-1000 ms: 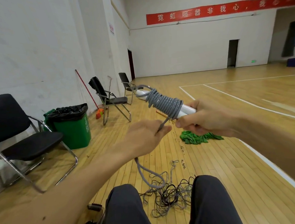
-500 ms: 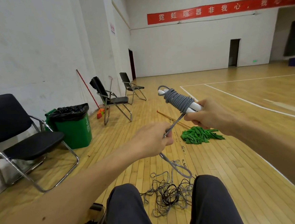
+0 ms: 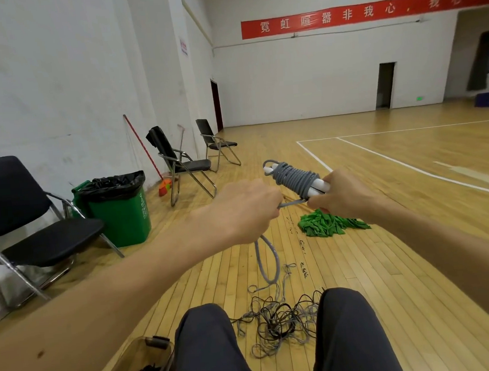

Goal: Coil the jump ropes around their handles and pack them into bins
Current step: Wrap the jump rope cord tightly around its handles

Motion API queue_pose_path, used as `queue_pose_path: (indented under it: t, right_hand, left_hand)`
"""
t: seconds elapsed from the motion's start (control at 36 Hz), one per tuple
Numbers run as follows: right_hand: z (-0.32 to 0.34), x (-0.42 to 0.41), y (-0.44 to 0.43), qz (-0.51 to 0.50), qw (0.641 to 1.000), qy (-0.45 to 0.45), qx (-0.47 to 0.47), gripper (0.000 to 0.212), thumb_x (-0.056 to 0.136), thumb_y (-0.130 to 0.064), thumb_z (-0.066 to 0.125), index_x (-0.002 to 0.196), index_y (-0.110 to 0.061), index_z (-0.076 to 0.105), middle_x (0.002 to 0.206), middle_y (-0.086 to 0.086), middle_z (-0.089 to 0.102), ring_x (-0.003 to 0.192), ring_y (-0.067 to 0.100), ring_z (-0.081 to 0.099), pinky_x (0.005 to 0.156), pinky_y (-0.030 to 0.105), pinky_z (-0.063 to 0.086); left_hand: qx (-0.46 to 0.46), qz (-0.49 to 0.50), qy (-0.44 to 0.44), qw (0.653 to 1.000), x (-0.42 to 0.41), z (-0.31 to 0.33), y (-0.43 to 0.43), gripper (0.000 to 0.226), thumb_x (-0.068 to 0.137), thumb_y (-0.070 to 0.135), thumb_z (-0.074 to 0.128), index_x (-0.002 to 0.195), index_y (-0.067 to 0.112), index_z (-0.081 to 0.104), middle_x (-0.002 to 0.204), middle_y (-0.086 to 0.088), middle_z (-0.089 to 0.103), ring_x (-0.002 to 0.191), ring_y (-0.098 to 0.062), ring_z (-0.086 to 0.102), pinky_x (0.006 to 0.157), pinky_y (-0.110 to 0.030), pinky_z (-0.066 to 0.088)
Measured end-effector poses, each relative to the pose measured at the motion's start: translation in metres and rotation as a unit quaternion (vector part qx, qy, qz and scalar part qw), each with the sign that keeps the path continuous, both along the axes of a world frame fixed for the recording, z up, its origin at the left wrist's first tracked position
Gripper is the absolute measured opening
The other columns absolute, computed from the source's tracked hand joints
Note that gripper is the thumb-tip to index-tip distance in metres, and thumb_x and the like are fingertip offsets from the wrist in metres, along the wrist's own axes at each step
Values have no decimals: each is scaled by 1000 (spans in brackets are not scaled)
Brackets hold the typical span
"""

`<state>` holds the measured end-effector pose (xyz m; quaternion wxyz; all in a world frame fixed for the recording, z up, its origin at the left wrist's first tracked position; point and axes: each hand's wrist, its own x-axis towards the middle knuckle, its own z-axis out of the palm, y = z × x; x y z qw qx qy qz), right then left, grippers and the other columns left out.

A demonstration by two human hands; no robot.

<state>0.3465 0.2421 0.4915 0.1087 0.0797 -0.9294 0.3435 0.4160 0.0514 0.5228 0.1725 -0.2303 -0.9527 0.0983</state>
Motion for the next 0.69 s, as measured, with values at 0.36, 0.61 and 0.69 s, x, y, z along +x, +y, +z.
queue_pose_path:
  t: [0.36, 0.61, 0.69]
  right_hand:
    - [7, 15, -6, 49, 980, -146, 128, 25, 87, -18, 73, 68, -8, 61, 47, -3, 54, 38, 12, 46, 41, 21, 38]
    - [10, 42, -22, 142, 943, -210, 216, 15, 84, -22, 74, 83, -9, 66, 62, 1, 57, 51, 15, 47, 45, 21, 38]
    - [11, 48, -26, 167, 936, -196, 241, 15, 83, -21, 73, 79, -8, 67, 63, 2, 59, 51, 15, 48, 46, 21, 38]
  left_hand:
    - [-154, -54, 9, 987, -1, 53, -5, 20, 103, 35, 49, 104, 21, 64, 81, 9, 55, 82, -14, 59, 69, -30, 52]
    - [-135, -131, -8, 982, -9, 66, -2, 24, 101, 38, 52, 109, 23, 69, 95, 10, 61, 98, -14, 59, 86, -42, 52]
    - [-105, -160, -14, 981, -12, 64, 4, 23, 101, 37, 53, 107, 22, 71, 98, 8, 66, 96, -13, 60, 86, -41, 50]
